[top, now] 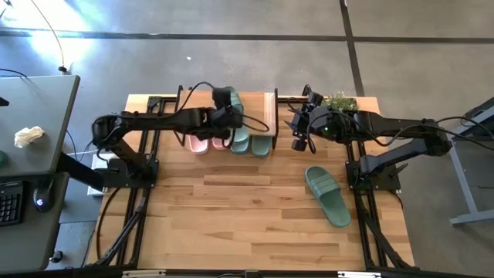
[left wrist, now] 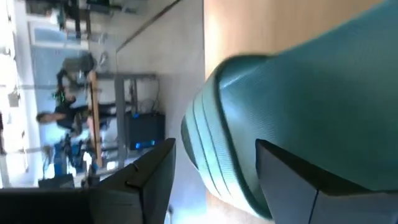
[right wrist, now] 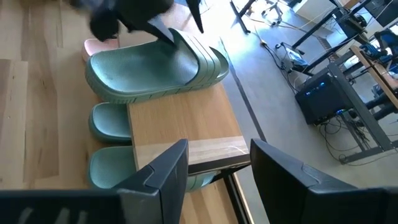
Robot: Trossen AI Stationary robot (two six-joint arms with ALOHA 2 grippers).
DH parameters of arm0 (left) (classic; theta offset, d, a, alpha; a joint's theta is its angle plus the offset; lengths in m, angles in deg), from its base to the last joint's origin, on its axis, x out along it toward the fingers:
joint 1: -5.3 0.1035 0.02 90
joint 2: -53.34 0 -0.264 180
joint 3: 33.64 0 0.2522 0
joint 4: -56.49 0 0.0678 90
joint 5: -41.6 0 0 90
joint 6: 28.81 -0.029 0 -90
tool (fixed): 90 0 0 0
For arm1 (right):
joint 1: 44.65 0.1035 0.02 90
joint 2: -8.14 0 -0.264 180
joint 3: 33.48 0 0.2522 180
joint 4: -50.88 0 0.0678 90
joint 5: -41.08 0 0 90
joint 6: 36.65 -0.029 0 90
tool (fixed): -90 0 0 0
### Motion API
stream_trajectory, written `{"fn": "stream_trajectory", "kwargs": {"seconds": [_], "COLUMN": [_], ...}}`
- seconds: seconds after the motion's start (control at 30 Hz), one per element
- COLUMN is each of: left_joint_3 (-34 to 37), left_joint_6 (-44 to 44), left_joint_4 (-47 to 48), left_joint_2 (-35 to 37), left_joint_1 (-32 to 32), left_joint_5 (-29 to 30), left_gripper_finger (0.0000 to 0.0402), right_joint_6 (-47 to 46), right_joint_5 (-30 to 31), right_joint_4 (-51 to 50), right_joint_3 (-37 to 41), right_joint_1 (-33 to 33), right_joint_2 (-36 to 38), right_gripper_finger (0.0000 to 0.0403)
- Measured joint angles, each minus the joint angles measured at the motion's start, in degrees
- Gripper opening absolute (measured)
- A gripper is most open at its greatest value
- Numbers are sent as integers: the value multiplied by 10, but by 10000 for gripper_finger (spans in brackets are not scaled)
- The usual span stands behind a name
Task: Pick and place slides into the shelf
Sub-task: Put the left green slipper on the top shelf
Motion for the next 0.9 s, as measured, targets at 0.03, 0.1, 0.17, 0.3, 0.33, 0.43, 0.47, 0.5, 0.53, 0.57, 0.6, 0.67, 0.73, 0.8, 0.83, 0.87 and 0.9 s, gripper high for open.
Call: {"fn": "stream_trajectory", "kwargs": {"seconds": [0.03, 0.1, 0.17, 0.3, 0.33, 0.43, 0.47, 0.5, 0.53, 0.57, 0.6, 0.67, 0.73, 0.8, 0.83, 0.87, 0.9], "left_joint_3": [0, 2, 0, 0, 0, 0, 0, 0, 0, 0, 0, 0, 0, 0, 0, 0, 0], "left_joint_6": [1, 0, 1, 3, 2, 2, 0, -3, -4, -8, -14, -19, -27, -29, -29, -29, -29], "left_joint_4": [-1, -1, -10, -2, -3, -5, -7, -9, -10, -11, -11, -12, -13, -17, -18, -18, -18], "left_joint_2": [-4, -9, -15, -29, -31, -34, -34, -34, -34, -34, -34, -34, -35, -35, -35, -35, -35], "left_joint_1": [5, 16, 21, 30, 30, 31, 31, 31, 31, 31, 31, 31, 31, 31, 32, 31, 31], "left_joint_5": [3, 3, -1, -9, -10, -8, -3, 1, 2, 3, 3, -1, -11, -19, -21, -22, -22], "left_gripper_finger": [203, 200, 197, 189, 187, 173, 166, 158, 148, 136, 122, 93, 61, 28, 15, 10, 9], "right_joint_6": [0, 0, -2, -11, -11, -11, -11, -11, -11, -11, -11, -11, -13, -13, -13, -15, -17], "right_joint_5": [0, -1, -3, -3, -4, -4, -3, -3, -2, -2, -2, -2, -2, -2, -2, -2, -2], "right_joint_4": [0, 0, -1, -5, -6, -6, -6, -6, -6, -6, -6, -6, -6, -6, -6, -5, -5], "right_joint_3": [0, 0, 0, 0, 0, 0, 0, 0, 0, 0, 0, 0, 0, 0, 0, 0, 0], "right_joint_1": [0, 0, 0, 0, 0, 0, 0, 0, 0, 0, 0, 0, 0, 0, 0, 0, 0], "right_joint_2": [0, 0, 0, 0, 0, 0, 0, 0, 0, 0, 0, 0, 0, 0, 0, 0, 0], "right_gripper_finger": [165, 165, 165, 165, 165, 165, 165, 165, 165, 165, 165, 165, 165, 165, 165, 165, 165]}}
